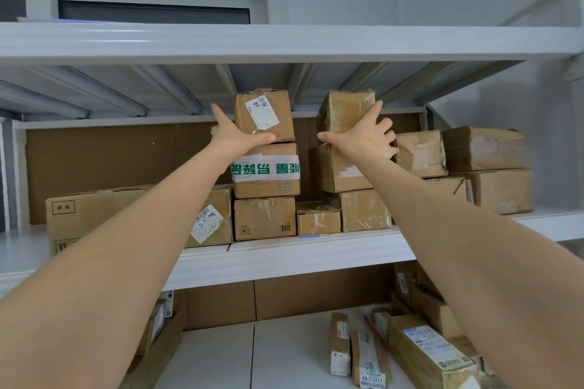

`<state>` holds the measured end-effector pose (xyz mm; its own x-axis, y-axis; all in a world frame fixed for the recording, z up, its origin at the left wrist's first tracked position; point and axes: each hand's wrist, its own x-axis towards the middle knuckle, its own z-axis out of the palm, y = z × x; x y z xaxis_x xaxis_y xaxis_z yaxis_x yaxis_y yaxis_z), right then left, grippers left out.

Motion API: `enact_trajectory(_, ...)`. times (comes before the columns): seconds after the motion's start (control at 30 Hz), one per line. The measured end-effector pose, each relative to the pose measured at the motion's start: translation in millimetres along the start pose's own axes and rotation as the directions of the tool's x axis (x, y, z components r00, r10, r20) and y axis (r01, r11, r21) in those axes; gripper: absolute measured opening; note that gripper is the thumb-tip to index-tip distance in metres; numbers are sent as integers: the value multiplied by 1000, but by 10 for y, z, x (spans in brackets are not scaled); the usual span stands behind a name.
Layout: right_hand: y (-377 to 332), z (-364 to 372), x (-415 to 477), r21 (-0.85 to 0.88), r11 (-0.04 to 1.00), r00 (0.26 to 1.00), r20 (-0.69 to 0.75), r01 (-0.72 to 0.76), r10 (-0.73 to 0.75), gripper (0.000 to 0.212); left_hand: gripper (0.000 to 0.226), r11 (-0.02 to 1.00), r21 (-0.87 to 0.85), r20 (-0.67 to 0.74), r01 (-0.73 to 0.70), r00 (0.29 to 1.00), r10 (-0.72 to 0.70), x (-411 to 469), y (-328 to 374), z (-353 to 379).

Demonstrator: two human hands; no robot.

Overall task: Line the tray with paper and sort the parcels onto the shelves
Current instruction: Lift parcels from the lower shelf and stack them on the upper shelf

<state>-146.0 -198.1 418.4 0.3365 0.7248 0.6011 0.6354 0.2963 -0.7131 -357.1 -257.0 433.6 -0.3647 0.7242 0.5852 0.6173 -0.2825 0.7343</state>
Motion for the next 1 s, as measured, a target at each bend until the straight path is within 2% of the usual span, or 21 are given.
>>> enact_trajectory(0.1,15,18,-38,1,1000,1000,9,1,-1,135,129,990,-30,140,136,982,-131,-71,-127,32)
enact_trajectory(0.17,10,34,-56,8,1000,1000,7,-2,2,133,127,988,-18,172,151,974,-145,-92,-182,60)
enact_trajectory(0.7,-22,50,-153,-2,1000,1000,-16,19,-19,129,104,990,73,161,120,978,-130,-163,-115,137)
enact_trajectory(0.87,-39,55,-250,-18,998,994,-91,61,-62,115,93,986,141,121,84,988,-101,-234,-100,105)
enact_trajectory(1.0,-101,115,-392,-78,990,979,-158,115,-126,89,80,985,170,50,39,998,-48,-296,-107,24)
